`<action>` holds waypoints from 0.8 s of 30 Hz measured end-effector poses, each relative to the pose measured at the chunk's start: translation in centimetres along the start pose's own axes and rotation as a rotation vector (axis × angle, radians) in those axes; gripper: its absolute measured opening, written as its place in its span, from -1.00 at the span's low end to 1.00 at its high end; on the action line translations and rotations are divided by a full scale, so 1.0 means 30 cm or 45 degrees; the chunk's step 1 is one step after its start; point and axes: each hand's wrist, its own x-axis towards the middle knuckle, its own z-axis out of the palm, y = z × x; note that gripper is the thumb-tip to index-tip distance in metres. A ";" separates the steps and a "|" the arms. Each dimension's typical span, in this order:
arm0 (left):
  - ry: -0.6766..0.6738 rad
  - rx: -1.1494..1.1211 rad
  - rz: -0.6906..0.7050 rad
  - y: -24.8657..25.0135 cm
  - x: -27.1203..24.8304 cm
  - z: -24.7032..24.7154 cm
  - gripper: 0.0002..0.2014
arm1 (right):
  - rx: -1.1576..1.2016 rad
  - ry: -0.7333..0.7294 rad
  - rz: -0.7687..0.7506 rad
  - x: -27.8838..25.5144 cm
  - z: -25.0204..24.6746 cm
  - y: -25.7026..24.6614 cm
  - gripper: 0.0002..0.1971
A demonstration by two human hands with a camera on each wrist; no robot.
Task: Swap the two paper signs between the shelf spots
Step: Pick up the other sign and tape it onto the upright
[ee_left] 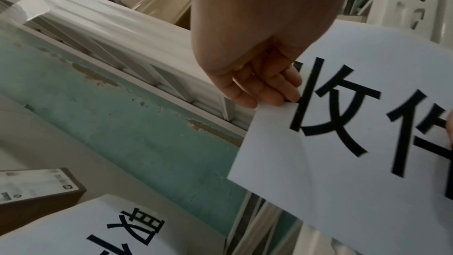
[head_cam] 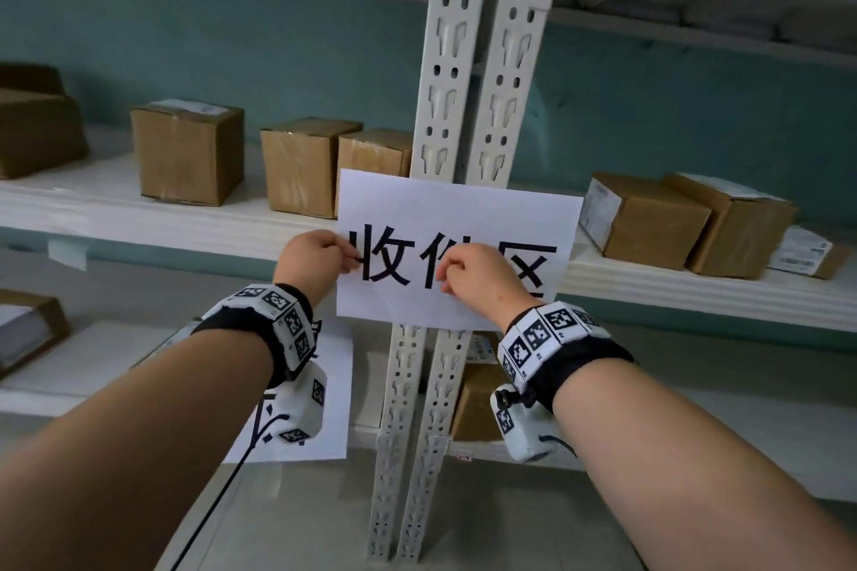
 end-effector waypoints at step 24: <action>-0.067 -0.041 0.110 -0.003 0.027 -0.079 -0.73 | -0.061 -0.181 -0.130 0.103 0.215 -0.244 -0.70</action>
